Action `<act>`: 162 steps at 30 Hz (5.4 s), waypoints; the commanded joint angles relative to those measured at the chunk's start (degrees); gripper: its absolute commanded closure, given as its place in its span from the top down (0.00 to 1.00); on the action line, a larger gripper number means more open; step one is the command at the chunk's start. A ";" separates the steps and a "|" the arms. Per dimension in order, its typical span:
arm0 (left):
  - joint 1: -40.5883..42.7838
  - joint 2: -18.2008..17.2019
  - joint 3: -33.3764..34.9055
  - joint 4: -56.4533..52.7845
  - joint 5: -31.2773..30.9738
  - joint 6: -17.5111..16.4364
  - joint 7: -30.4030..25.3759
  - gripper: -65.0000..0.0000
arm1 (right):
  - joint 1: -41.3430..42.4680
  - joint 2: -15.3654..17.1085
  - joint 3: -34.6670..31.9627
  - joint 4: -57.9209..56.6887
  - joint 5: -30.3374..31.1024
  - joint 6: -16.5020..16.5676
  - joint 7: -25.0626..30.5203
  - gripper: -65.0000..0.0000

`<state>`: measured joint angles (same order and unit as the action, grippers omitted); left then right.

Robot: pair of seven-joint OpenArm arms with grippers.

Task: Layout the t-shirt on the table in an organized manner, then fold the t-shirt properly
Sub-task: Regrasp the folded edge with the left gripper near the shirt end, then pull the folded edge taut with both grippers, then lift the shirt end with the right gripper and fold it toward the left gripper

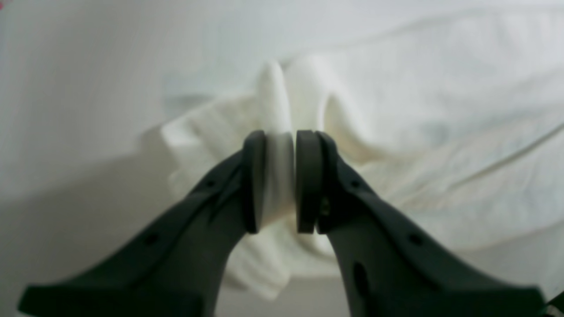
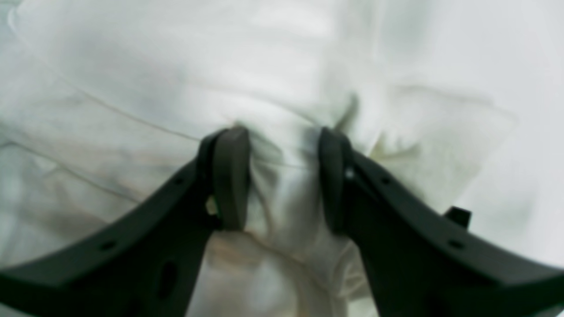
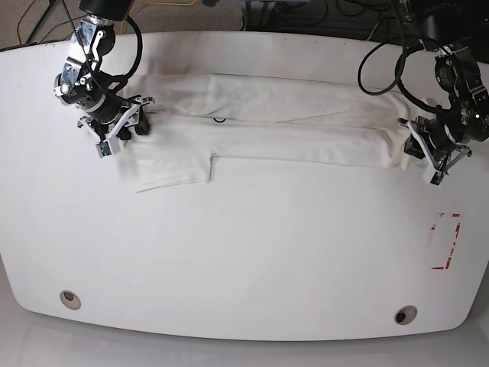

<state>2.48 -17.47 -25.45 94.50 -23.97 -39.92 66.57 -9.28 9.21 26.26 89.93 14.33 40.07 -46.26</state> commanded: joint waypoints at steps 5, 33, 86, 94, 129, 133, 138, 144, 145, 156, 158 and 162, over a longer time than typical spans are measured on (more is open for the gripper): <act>4.95 -1.56 -2.72 6.20 -0.61 -0.08 -0.76 0.15 | -0.17 0.15 -0.11 -0.04 -1.62 -0.07 -2.66 0.39; 5.04 -3.05 -5.54 10.51 -13.00 -0.08 3.54 0.22 | -0.35 0.06 -0.11 1.28 -1.62 -0.07 -2.75 0.39; 1.17 -10.88 -2.64 -20.96 3.09 -0.08 -10.61 0.41 | -0.26 -3.37 2.79 18.16 -1.62 -0.07 -11.19 0.40; 1.17 -10.79 -2.64 -20.96 3.09 -0.08 -10.61 0.41 | 5.54 -4.25 3.41 21.94 -2.06 -0.07 -18.40 0.40; 1.17 -9.65 -3.08 -20.96 3.00 -0.08 -10.79 0.41 | 21.89 -4.77 2.97 -12.08 -3.65 -0.07 -8.90 0.63; 1.17 -9.29 -3.08 -20.96 3.00 -0.08 -10.79 0.41 | 21.28 -5.65 2.97 -12.08 -3.73 -0.07 -8.90 0.63; 1.17 -9.12 -3.08 -20.96 3.00 -0.08 -10.79 0.41 | 20.14 -7.06 2.97 -12.08 -3.65 -0.07 -8.73 0.63; 1.17 -9.03 -3.08 -20.96 3.00 -0.08 -10.70 0.41 | 19.87 -7.15 2.97 -12.08 -3.38 -0.07 -8.64 0.42; 1.17 -9.03 -3.08 -20.96 3.00 -0.08 -10.70 0.41 | 19.87 -7.15 2.97 -12.08 -3.38 -0.07 -8.55 0.37; 1.17 -9.03 -2.99 -20.96 3.00 -0.08 -10.70 0.41 | 19.87 -7.15 2.97 -9.45 -3.12 -0.07 -9.26 0.00; 1.17 -9.03 -2.99 -20.96 3.00 -0.08 -10.70 0.41 | 19.52 -7.41 3.06 -6.99 -3.03 -0.07 -10.84 0.00; 1.17 -9.03 -2.90 -20.96 3.09 -0.08 -10.70 0.41 | 17.41 -8.73 2.97 -0.57 0.66 -0.07 -15.59 0.00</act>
<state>3.77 -26.04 -28.49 73.23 -22.31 -40.07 54.54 7.99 0.73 29.34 84.79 11.77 39.86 -61.04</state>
